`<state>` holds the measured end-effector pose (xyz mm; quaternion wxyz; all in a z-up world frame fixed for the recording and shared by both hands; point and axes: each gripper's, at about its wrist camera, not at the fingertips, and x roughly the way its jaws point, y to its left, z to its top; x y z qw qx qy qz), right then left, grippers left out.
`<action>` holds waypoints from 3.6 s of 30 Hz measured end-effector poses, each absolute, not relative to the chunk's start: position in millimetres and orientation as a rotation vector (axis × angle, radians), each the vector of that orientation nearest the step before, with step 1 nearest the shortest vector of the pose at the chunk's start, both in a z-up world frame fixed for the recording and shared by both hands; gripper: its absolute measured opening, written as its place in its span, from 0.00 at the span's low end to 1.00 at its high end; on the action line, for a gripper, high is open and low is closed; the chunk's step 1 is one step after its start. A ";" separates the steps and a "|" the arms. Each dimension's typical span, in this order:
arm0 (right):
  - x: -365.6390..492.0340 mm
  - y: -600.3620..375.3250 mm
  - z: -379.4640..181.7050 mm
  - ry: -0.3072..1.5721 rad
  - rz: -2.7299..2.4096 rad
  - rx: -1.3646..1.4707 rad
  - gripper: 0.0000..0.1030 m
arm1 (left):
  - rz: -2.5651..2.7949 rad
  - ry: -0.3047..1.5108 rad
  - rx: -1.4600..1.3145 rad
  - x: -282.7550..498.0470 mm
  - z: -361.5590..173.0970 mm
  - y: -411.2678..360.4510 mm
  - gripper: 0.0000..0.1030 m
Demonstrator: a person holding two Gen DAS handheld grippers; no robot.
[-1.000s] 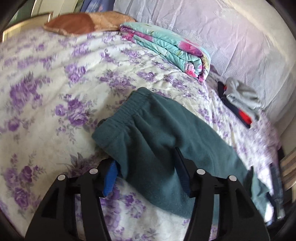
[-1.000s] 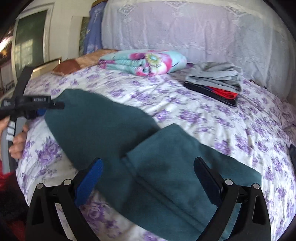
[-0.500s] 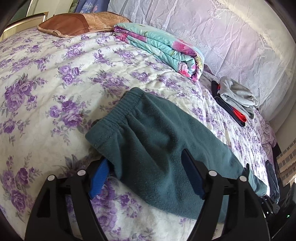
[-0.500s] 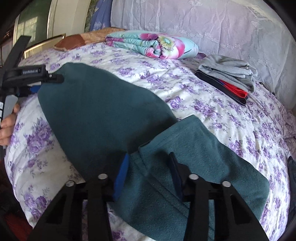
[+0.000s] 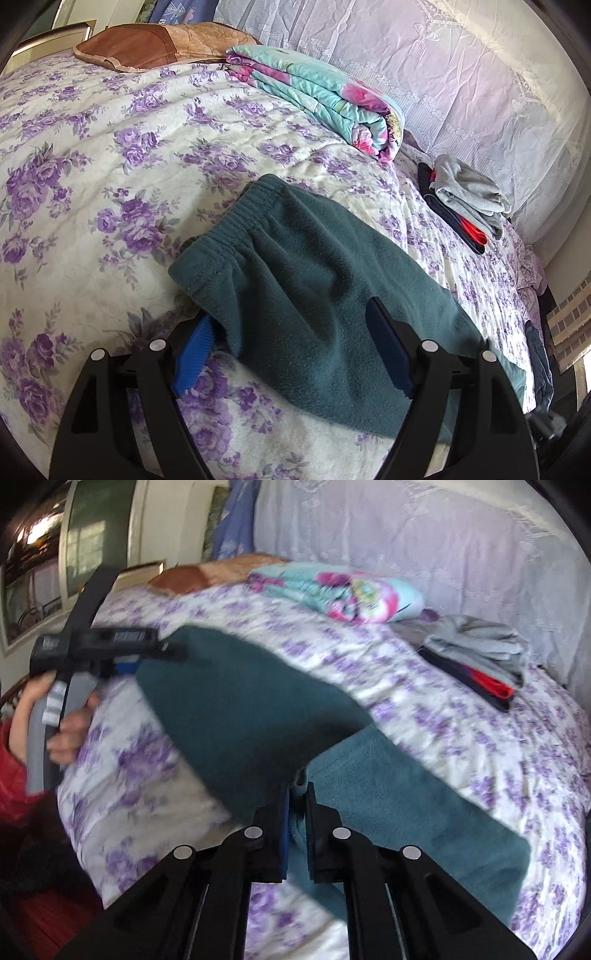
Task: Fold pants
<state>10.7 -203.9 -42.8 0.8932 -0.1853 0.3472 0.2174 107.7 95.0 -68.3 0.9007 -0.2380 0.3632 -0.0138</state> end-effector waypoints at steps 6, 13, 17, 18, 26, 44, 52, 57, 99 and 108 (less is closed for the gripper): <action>12.9 -205.5 -50.6 0.792 0.493 -0.331 0.24 | -0.028 0.752 -0.492 107.4 -68.5 94.8 0.76; 23.6 -219.4 -17.5 0.666 0.397 -0.258 0.47 | -0.029 0.754 -0.487 107.7 -68.5 94.0 0.77; 65.5 -225.0 -51.7 0.816 0.284 -0.283 0.49 | -0.029 0.753 -0.487 107.7 -68.6 94.0 0.77; 67.6 -226.8 -58.8 0.829 0.290 -0.281 0.51 | -0.030 0.754 -0.486 107.6 -68.6 93.9 0.78; 39.7 -246.8 -46.6 0.754 0.275 -0.292 0.88 | -0.078 0.769 -0.491 112.8 -69.5 91.3 0.88; -14.3 -388.9 -38.8 0.648 0.001 -0.114 0.97 | -0.121 0.831 -0.596 108.9 -69.2 113.0 0.78; -24.5 -451.4 -57.9 0.737 -0.015 0.023 0.97 | -0.077 0.877 -0.653 122.9 -68.9 117.4 0.90; -25.5 -464.8 -61.6 0.713 0.006 0.132 0.97 | -0.005 0.871 -0.492 132.6 -66.3 92.4 0.62; -8.6 -457.6 -64.4 0.714 0.323 0.312 0.97 | -0.559 0.596 0.443 36.6 -8.1 -280.9 0.11; -32.6 -449.4 -37.9 0.536 0.338 0.296 0.96 | -0.400 0.548 0.318 46.7 15.4 -210.9 0.50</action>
